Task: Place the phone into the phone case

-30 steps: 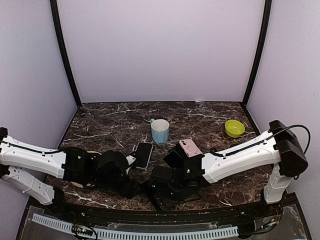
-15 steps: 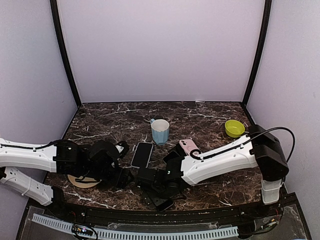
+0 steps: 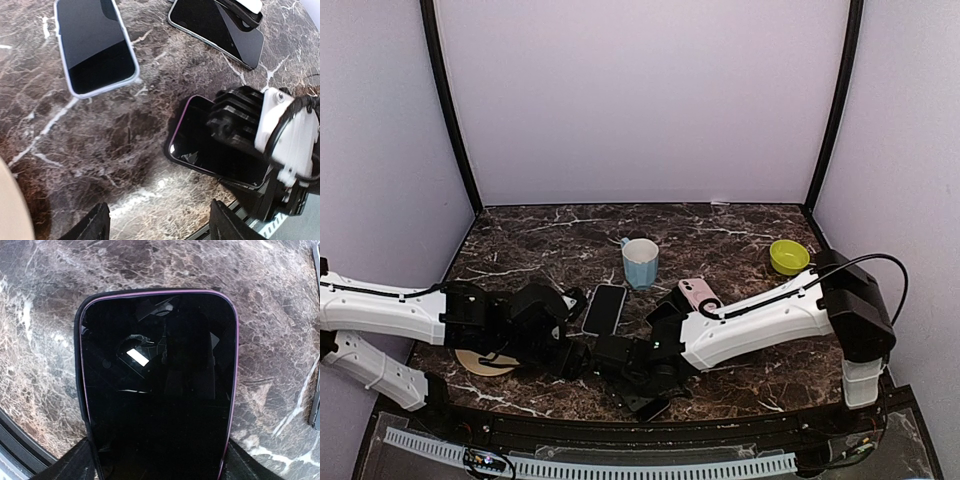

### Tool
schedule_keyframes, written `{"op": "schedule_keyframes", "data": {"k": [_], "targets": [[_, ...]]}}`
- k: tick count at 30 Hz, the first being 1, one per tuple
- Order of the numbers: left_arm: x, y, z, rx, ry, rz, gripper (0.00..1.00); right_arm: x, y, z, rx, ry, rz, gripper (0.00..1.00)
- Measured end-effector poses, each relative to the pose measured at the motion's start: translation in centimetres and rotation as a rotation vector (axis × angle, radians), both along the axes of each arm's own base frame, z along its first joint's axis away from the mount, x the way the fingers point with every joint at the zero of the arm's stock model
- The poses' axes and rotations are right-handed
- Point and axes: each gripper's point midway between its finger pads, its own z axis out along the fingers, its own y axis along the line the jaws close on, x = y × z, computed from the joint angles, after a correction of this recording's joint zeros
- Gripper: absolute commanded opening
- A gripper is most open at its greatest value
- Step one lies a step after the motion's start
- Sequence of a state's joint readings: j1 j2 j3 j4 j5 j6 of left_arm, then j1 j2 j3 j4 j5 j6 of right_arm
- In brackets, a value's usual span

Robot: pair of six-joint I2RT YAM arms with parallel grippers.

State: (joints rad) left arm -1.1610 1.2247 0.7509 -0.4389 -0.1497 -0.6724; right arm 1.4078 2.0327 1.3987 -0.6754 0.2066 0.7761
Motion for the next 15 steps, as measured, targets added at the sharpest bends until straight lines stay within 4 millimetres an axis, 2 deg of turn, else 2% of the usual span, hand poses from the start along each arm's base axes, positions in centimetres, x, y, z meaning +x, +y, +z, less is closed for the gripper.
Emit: {"op": "schedule_keyframes", "data": {"k": [6,11,15], "targets": [[-0.1,-0.7,-0.6,-0.005,0.020,-0.011,0.70,0.3,0.5,0.0,0.004,-0.026,0.009,0.69],[-0.2,-1.2,-0.7,-0.021,0.028,-0.014,0.70,0.3,0.6,0.0,0.011,-0.030,0.009,0.58],[-0.2,-1.4,-0.8,-0.036,0.038,-0.006,0.70,0.4,0.6,0.0,0.009,-0.035,0.010,0.43]]}}
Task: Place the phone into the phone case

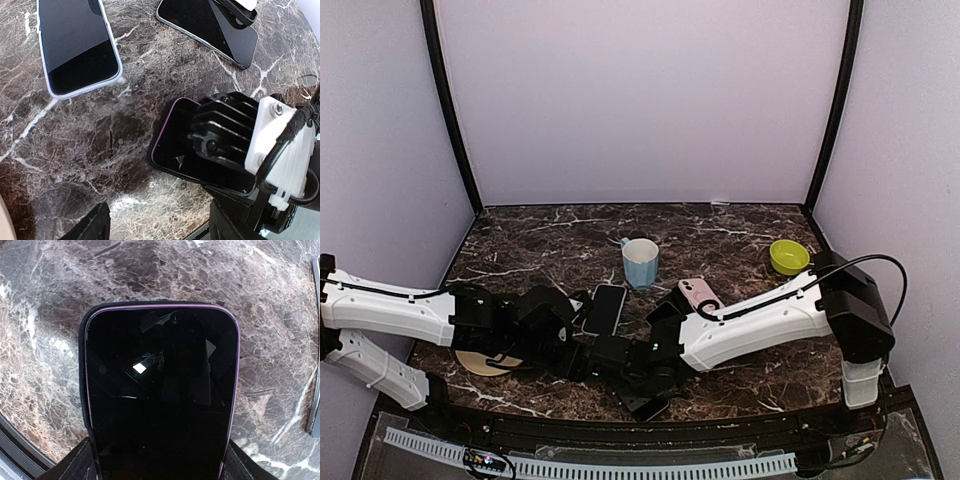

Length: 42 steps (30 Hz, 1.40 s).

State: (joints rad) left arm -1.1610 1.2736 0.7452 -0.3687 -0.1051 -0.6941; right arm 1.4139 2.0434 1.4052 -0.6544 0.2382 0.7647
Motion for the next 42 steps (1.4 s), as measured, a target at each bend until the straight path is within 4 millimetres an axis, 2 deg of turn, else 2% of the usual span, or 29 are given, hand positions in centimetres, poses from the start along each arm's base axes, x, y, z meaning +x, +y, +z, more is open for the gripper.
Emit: {"op": "schedule_keyframes", "data": {"k": [3,7,11,14,18,22,26,28,32,37,38,42], "targets": [[-0.1,-0.2,-0.1,-0.011,0.008,0.003,0.70,0.1,0.0,0.1,0.001,-0.010,0.000,0.36],[-0.1,-0.5,-0.3,-0.040,0.013,0.011,0.71,0.2,0.0,0.4,0.051,-0.030,0.011,0.33],[-0.1,-0.6,-0.8,-0.096,0.009,0.027,0.84,0.3,-0.6,1.0,0.144,-0.045,0.020,0.33],[0.0,-1.1,-0.1,-0.191,-0.007,0.049,0.91,0.4,-1.1,1.4,0.186,-0.057,0.024,0.32],[0.3,-1.4,0.7,-0.348,-0.036,0.090,0.93,0.8,-1.5,1.9,0.205,-0.092,0.044,0.32],[0.6,-2.1,1.4,-0.434,-0.049,0.102,0.93,1.3,-1.8,4.2,0.265,-0.154,0.067,0.31],[0.9,-3.2,3.0,-0.511,-0.068,0.093,0.89,1.7,-1.6,9.3,0.390,-0.250,0.095,0.31],[0.9,-3.8,3.7,-0.545,-0.071,0.082,0.86,1.7,-1.1,11.5,0.445,-0.297,0.114,0.31],[1.0,-5.6,5.7,-0.608,-0.085,0.035,0.74,1.4,-0.7,12.8,0.464,-0.348,0.152,0.30],[0.6,-7.2,6.9,-0.649,-0.095,-0.035,0.42,0.5,-0.2,13.1,0.462,-0.374,0.207,0.30],[0.5,-7.3,7.0,-0.658,-0.088,-0.039,0.32,0.4,-0.1,13.1,0.463,-0.379,0.214,0.30],[0.1,-7.8,7.6,-0.684,-0.092,-0.081,0.13,0.4,-0.1,13.5,0.465,-0.391,0.223,0.30]]}}
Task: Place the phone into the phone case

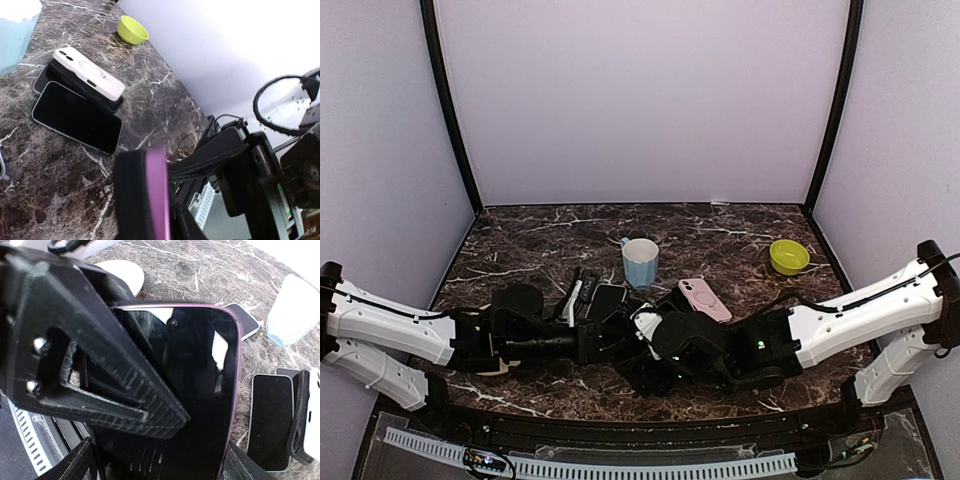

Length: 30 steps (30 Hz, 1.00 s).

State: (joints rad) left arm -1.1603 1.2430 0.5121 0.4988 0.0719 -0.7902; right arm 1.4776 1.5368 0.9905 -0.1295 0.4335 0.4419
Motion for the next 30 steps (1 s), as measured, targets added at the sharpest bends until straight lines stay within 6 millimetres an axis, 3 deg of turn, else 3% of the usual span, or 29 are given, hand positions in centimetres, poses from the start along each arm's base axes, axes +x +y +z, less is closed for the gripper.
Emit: {"op": "schedule_keyframes", "data": {"k": [4,9,12,16,19,23,30], "targets": [[-0.2,-0.4,1.0,-0.030,-0.018,-0.022,0.01,0.2,-0.2,0.6,0.002,-0.023,-0.001,0.38],[-0.9,-0.4,1.6,-0.020,-0.062,-0.078,0.00,-0.1,-0.8,2.2,0.035,-0.012,0.026,0.88],[-1.9,-0.2,1.9,0.005,-0.093,-0.143,0.00,-0.6,-1.7,5.6,0.109,0.015,0.101,0.98],[-3.6,-0.2,4.6,-0.020,-0.176,-0.257,0.00,-1.6,-3.6,10.4,0.250,0.047,0.219,0.97],[-4.7,-0.5,8.2,-0.080,-0.250,-0.327,0.00,-3.0,-3.9,11.6,0.292,0.075,0.312,0.92],[-5.9,-0.7,12.0,-0.159,-0.325,-0.398,0.00,-5.5,-3.1,10.6,0.282,0.157,0.445,0.84],[-7.5,-0.6,12.3,-0.174,-0.355,-0.497,0.00,-8.1,-2.8,8.4,0.250,0.278,0.556,0.55]]}}
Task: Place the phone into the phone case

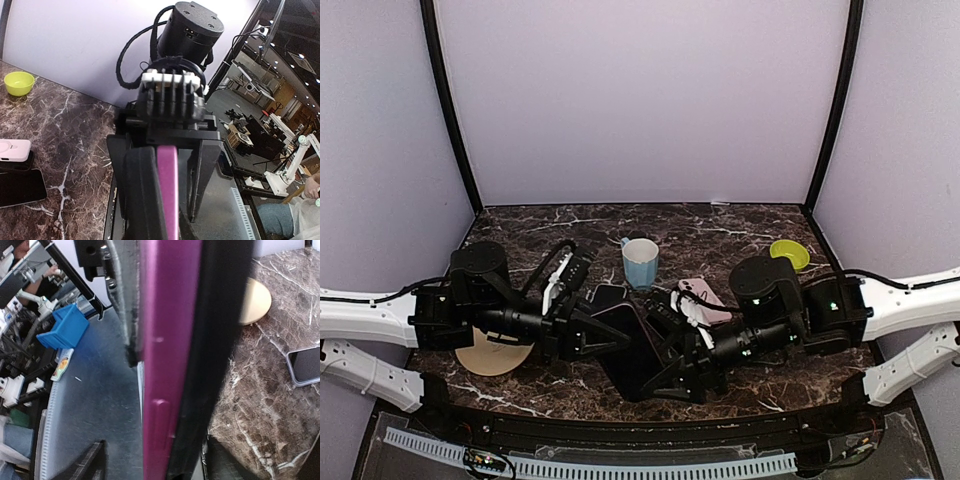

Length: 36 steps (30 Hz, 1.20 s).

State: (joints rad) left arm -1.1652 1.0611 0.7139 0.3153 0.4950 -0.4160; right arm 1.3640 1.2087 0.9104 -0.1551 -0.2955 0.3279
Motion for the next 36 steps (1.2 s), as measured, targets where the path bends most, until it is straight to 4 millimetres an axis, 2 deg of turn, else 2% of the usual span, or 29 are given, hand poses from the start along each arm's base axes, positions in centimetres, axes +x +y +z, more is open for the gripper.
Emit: {"op": "schedule_keyframes", "data": {"k": [3,8,11,12,13,14,15,17,19,23,26,29,30,31,32,34,35,36], "targets": [[-0.3,0.0,-0.1,0.001,-0.008,-0.020,0.00,-0.4,-0.2,-0.2,-0.001,0.014,0.018,0.46],[-0.8,0.0,0.1,-0.006,-0.008,-0.047,0.00,-0.8,-0.1,-0.8,-0.007,0.041,0.033,0.23],[-0.8,-0.2,0.1,-0.011,-0.004,-0.056,0.05,-0.8,0.4,-1.0,-0.002,0.049,0.038,0.00],[-0.8,-0.2,0.0,-0.009,0.003,-0.058,0.11,-0.9,0.4,-1.1,-0.004,0.048,0.041,0.00],[-0.8,-0.3,-0.2,-0.006,0.016,-0.058,0.22,-0.9,0.4,-1.1,-0.007,0.052,0.042,0.00],[-0.7,-0.4,-0.1,-0.013,0.021,-0.056,0.28,-0.9,0.4,-1.1,-0.007,0.051,0.040,0.00],[-0.6,-0.4,-0.2,-0.017,0.027,-0.048,0.42,-0.8,0.4,-1.1,-0.007,0.050,0.036,0.00],[-0.1,-0.7,-0.2,-0.040,0.047,-0.020,0.57,-0.3,0.6,-1.2,-0.005,0.042,0.009,0.00],[0.4,-0.9,-0.6,-0.052,0.073,0.013,0.65,0.2,0.7,-1.7,-0.020,0.043,-0.023,0.00],[1.2,-0.7,-2.5,-0.033,0.127,0.074,0.68,1.0,0.7,-2.4,-0.039,0.039,-0.075,0.00],[1.5,-0.5,-4.0,-0.006,0.151,0.118,0.67,1.6,0.7,-2.1,-0.030,0.033,-0.105,0.00],[1.3,-0.5,-4.8,0.002,0.157,0.146,0.56,2.0,0.8,-1.5,-0.009,0.028,-0.127,0.00],[1.2,-0.5,-4.9,-0.004,0.159,0.152,0.45,2.0,0.8,-1.5,-0.008,0.031,-0.128,0.00],[1.1,-0.6,-4.8,-0.011,0.161,0.157,0.40,2.0,0.9,-1.5,-0.009,0.035,-0.128,0.00],[1.2,-0.7,-4.7,-0.024,0.158,0.163,0.27,1.9,0.9,-1.5,-0.008,0.040,-0.127,0.00],[1.3,-1.0,-4.4,-0.050,0.165,0.168,0.10,1.9,1.0,-1.6,-0.007,0.047,-0.126,0.00],[1.2,-1.1,-4.2,-0.060,0.162,0.165,0.06,1.8,1.0,-1.6,-0.009,0.053,-0.121,0.03],[0.9,-1.1,-4.1,-0.071,0.142,0.143,0.01,1.6,0.9,-1.6,-0.009,0.071,-0.109,0.11]]}}
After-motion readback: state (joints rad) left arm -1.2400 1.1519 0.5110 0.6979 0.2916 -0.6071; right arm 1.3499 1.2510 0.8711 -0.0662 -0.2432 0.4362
